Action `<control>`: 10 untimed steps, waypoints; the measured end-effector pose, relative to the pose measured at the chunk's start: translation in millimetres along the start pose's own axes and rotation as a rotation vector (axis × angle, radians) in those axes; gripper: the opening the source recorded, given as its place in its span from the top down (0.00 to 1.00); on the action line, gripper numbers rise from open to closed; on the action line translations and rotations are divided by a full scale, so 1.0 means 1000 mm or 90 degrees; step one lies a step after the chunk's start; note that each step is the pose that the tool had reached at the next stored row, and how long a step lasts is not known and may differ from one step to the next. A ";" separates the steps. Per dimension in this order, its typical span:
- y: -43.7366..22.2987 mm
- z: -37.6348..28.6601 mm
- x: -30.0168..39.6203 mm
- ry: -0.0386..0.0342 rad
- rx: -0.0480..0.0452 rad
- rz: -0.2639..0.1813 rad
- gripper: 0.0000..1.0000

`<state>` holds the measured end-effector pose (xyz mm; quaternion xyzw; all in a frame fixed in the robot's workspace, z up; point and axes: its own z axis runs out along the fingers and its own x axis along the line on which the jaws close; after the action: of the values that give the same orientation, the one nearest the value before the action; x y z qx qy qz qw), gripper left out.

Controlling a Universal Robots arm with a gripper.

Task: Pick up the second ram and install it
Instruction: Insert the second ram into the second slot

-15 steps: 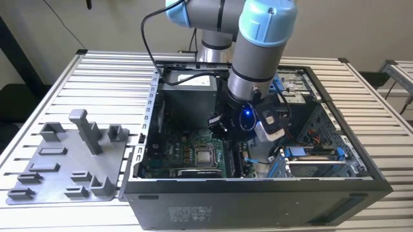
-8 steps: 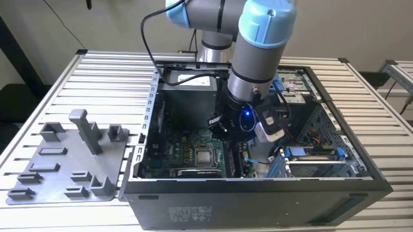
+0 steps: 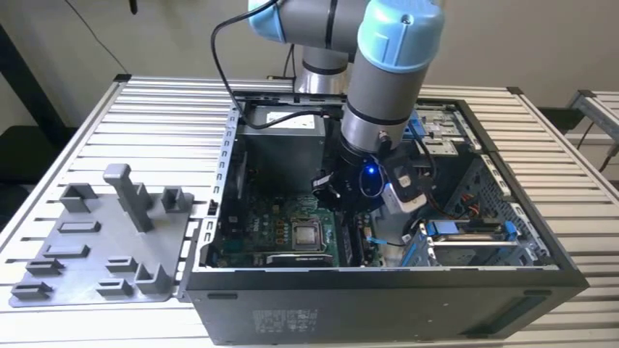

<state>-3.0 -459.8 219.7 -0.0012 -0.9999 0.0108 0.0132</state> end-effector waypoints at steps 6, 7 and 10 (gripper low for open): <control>0.0002 -0.0004 -0.0002 0.0000 0.0001 -0.002 0.86; 0.0003 -0.0003 -0.0002 0.0000 0.0000 -0.002 0.86; 0.0005 -0.0003 -0.0001 0.0000 -0.0003 -0.002 0.86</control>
<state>-2.9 -459.3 219.9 0.0003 -0.9999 0.0105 0.0132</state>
